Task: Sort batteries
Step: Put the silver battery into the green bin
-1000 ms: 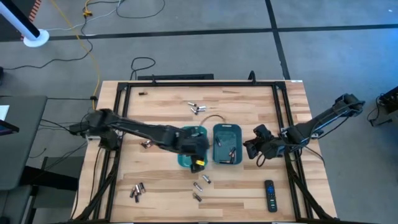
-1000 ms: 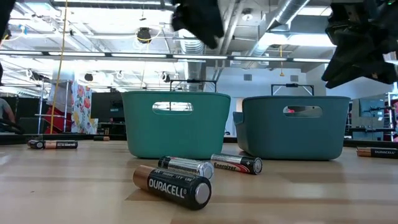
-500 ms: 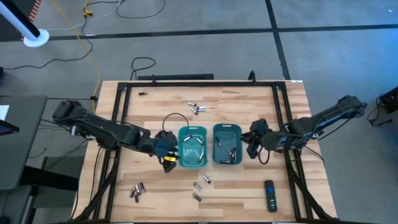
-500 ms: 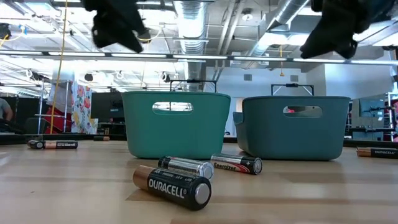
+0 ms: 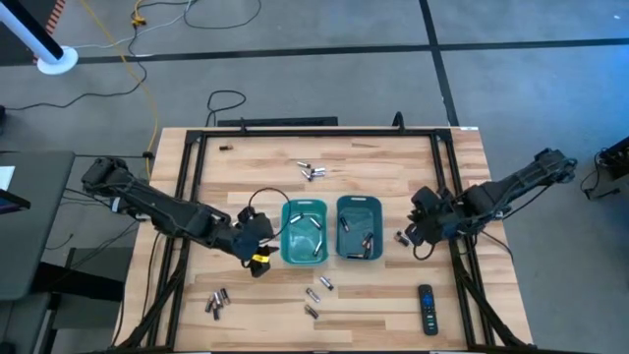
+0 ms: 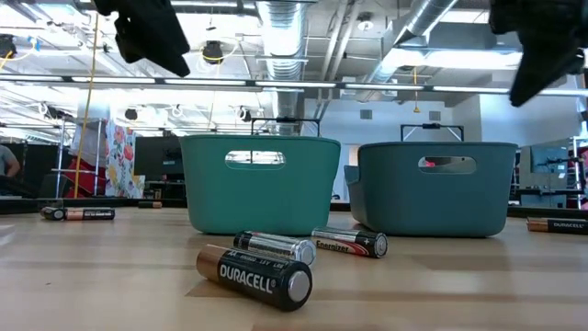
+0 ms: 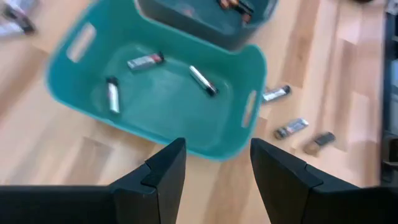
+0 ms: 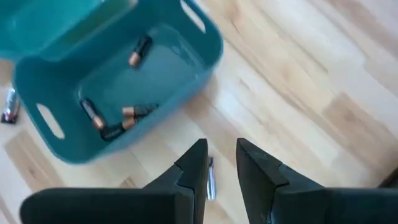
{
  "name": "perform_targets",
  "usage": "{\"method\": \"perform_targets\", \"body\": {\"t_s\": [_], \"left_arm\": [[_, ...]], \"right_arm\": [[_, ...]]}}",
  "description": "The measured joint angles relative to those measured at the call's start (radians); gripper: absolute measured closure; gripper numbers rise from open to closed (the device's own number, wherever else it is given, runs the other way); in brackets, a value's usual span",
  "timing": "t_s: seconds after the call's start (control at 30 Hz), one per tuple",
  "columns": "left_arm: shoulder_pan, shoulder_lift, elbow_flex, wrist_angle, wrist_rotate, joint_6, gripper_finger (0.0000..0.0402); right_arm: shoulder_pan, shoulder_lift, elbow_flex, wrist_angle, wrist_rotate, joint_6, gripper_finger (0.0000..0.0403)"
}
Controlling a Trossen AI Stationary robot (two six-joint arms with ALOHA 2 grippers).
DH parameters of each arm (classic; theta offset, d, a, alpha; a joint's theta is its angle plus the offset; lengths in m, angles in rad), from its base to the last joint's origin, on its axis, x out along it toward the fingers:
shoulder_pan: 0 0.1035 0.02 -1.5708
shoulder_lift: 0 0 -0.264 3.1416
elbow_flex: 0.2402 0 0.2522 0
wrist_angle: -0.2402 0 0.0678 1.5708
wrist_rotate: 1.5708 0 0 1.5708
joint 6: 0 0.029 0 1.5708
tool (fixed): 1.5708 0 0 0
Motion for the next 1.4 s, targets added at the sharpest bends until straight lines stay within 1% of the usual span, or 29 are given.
{"method": "perform_targets", "body": {"t_s": [0.1, 0.37, 0.47, 0.57, 0.7, 0.83, 0.93, 1.07, 1.2, 1.33, 1.4], "left_arm": [[-0.03, 0.0, 0.0, 0.0, -0.052, 0.035, 0.0226], [-0.062, 0.0, 0.0, 0.0, -0.056, 0.029, 0.0226], [-0.072, 0.0, 0.0, 0.0, -0.056, 0.029, 0.0226], [-0.082, 0.0, 0.0, 0.0, -0.062, 0.033, 0.0226], [-0.1, 0.0, 0.0, 0.006, -0.119, 0.058, 0.0226], [-0.114, 0.0, 0.0, 0.019, -0.161, 0.104, 0.0226], [-0.116, 0.001, 0.0, 0.029, -0.166, 0.126, 0.0226], [-0.116, 0.001, 0.0, 0.031, -0.166, 0.129, 0.0226], [-0.116, 0.001, 0.0, 0.032, -0.166, 0.128, 0.0226], [-0.116, 0.001, 0.0, 0.036, -0.166, 0.127, 0.0226], [-0.116, 0.001, 0.0, 0.038, -0.165, 0.124, 0.0226]], "right_arm": [[0.05, 0.001, -0.027, -0.003, -0.002, 0.071, 0.03], [0.146, 0.001, -0.113, -0.008, -0.006, 0.267, 0.0292], [0.166, 0.002, -0.134, -0.005, -0.006, 0.305, 0.0272], [0.171, 0.002, -0.15, -0.005, -0.006, 0.32, 0.0239], [0.168, 0.001, -0.179, 0.014, -0.006, 0.323, 0.02], [0.167, 0.002, -0.228, 0.039, -0.006, 0.317, 0.0187], [0.166, 0.002, -0.275, 0.121, -0.006, 0.291, 0.019], [0.157, 0.016, -0.326, 0.236, -0.005, 0.213, 0.0201], [0.132, 0.051, -0.343, 0.255, -0.005, 0.144, 0.021], [0.113, 0.099, -0.343, 0.302, -0.006, 0.029, 0.0211], [0.103, 0.128, -0.342, 0.318, -0.03, -0.011, 0.0211]]}}
